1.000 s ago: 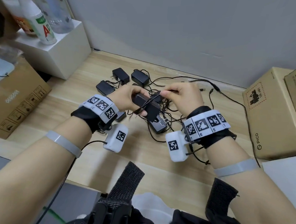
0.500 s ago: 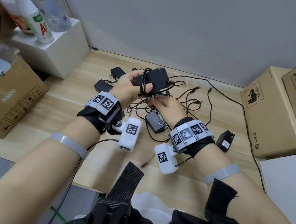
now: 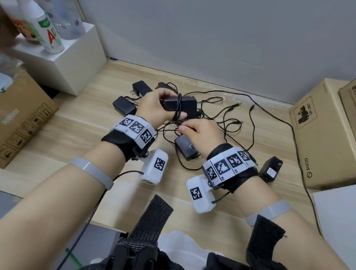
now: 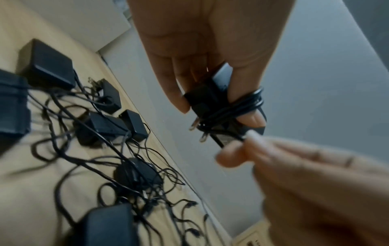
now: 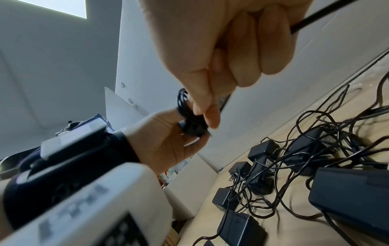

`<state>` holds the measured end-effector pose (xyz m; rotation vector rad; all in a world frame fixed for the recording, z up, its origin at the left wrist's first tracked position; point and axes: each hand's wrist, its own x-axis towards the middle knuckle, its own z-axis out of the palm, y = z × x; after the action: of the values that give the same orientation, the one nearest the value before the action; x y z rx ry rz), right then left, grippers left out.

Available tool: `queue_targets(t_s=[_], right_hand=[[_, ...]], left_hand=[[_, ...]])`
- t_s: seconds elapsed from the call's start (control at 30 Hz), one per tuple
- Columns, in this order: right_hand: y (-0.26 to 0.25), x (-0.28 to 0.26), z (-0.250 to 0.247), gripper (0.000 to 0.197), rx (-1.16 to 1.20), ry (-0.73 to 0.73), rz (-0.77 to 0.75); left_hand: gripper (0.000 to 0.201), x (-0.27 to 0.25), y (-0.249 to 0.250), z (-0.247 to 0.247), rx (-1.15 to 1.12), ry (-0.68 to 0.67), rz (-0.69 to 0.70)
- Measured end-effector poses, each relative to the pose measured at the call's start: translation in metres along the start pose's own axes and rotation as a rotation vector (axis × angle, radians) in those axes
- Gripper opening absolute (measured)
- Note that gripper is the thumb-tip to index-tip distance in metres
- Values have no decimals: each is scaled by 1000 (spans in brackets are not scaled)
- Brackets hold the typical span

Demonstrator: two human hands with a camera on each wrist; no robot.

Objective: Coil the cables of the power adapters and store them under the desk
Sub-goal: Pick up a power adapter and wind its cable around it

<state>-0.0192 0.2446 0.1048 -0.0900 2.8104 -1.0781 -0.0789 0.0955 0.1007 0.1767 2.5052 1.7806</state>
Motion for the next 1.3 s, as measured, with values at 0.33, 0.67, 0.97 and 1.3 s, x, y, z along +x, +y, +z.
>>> queue_targets(t_s=[0.33, 0.67, 0.97, 1.3], right_hand=[[-3, 5, -21, 14, -110, 100, -91], [23, 11, -12, 17, 251, 169, 98], [19, 7, 7, 22, 242, 57, 109], [11, 2, 13, 45, 136, -48, 64]], left_hand=[[45, -6, -14, -8, 380, -414, -44], [57, -13, -6, -12, -260, -491, -78], [38, -14, 13, 9, -569, -245, -171], [37, -11, 8, 15, -364, -61, -127]])
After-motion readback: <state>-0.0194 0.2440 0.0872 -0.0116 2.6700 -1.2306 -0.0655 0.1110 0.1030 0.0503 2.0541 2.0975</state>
